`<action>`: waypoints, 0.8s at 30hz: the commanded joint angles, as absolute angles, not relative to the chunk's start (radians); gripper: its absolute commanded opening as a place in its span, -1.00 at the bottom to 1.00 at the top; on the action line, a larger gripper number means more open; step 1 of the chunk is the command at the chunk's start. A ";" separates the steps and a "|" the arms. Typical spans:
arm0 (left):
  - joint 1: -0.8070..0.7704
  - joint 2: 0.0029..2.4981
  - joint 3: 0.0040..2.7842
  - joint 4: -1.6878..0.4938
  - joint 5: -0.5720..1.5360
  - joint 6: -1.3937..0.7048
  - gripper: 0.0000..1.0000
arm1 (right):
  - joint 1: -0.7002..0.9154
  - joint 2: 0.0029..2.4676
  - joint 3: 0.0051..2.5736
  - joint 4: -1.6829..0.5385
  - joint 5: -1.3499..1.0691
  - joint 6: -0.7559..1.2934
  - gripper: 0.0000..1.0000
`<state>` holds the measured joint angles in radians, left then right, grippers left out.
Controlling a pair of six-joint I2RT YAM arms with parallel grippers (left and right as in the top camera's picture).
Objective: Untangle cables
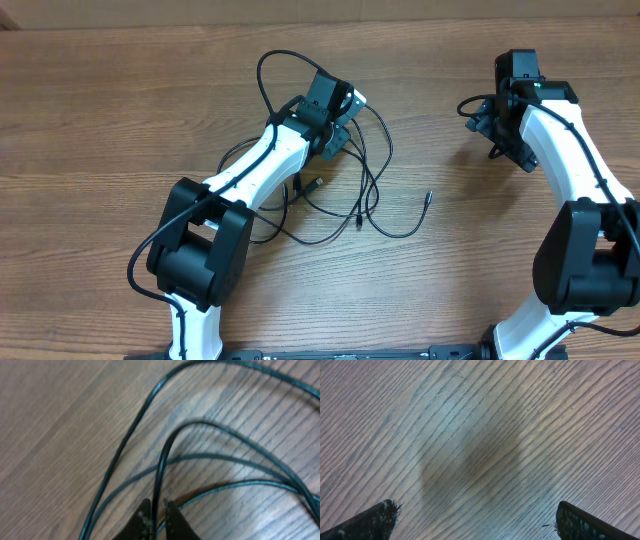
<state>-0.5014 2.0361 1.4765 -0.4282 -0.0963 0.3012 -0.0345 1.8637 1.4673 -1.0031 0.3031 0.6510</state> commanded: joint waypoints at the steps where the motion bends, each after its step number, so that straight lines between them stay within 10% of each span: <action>1: -0.498 2.040 1.475 -0.406 -0.084 0.330 -0.59 | -0.034 1.855 1.465 -0.998 0.313 0.659 1.00; 7: -0.497 2.040 1.475 -0.484 -0.081 0.329 0.50 | -0.034 1.855 1.465 -0.998 0.313 0.659 1.00; 24: -0.393 2.040 1.474 -0.732 0.027 0.096 0.15 | -0.034 1.855 1.465 -0.998 0.313 0.658 1.00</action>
<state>-0.4091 2.0361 1.4757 -0.7193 -0.0029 0.1768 -0.0345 1.8637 1.4673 -1.0027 0.3027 0.6514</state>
